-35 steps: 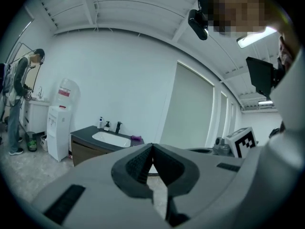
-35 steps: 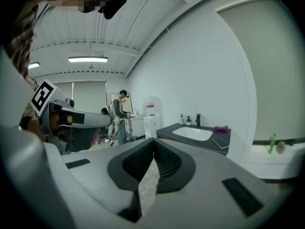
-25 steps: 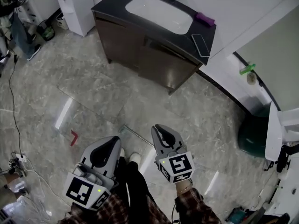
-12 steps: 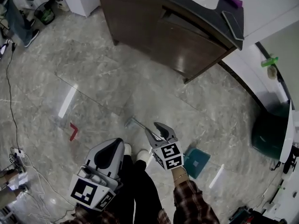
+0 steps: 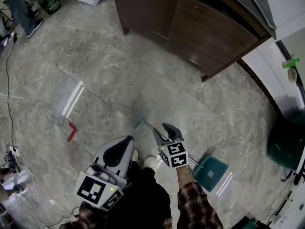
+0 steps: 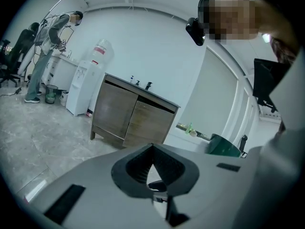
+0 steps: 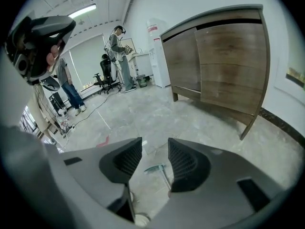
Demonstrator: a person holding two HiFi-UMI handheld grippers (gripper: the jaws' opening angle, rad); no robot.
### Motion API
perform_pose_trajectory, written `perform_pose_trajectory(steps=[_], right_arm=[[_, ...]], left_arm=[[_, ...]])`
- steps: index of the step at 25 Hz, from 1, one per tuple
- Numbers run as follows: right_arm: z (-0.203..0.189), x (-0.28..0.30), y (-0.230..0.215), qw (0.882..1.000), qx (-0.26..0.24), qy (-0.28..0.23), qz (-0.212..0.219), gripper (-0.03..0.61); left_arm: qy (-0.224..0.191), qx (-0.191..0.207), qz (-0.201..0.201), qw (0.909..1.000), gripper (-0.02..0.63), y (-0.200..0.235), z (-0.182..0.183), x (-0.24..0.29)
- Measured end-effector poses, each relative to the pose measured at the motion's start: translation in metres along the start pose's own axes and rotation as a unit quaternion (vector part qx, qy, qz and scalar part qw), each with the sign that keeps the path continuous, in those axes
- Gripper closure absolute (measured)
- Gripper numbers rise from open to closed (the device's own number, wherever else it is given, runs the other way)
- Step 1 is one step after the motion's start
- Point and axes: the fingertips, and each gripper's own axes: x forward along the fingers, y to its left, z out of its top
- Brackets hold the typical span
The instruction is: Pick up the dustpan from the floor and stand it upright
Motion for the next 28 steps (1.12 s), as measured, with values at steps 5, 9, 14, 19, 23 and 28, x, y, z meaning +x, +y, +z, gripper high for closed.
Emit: perform_pose_trajectory(steps=[5, 9, 14, 19, 23, 28], right_arm=[[-0.036, 0.048, -0.008, 1.000, -0.025, 0.001, 0.008, 0.420], [-0.079, 0.089, -0.013, 0.999, -0.033, 0.020, 0.018, 0.420], [-0.136, 0.143, -0.017, 0.996, -0.055, 0.055, 0.036, 0.420], [-0.182, 0.197, -0.027, 0.992, -0.069, 0.089, 0.051, 0.420], [-0.224, 0.236, -0.040, 0.986, -0.078, 0.137, 0.049, 0.420], [-0.245, 0.260, -0.045, 0.981, -0.082, 0.169, 0.040, 0.420]], left_arm=[[-0.002, 0.011, 0.008, 0.9999, 0.604, 0.033, -0.054, 0.025], [0.003, 0.024, 0.009, 0.9997, 0.604, 0.055, -0.093, 0.048], [0.007, 0.035, 0.009, 0.9993, 0.604, 0.080, -0.131, 0.068], [0.007, 0.042, 0.007, 0.9991, 0.604, 0.099, -0.159, 0.087], [0.009, 0.045, 0.006, 0.9989, 0.604, 0.115, -0.169, 0.096], [0.007, 0.034, 0.016, 0.9993, 0.604, 0.136, -0.175, 0.099]])
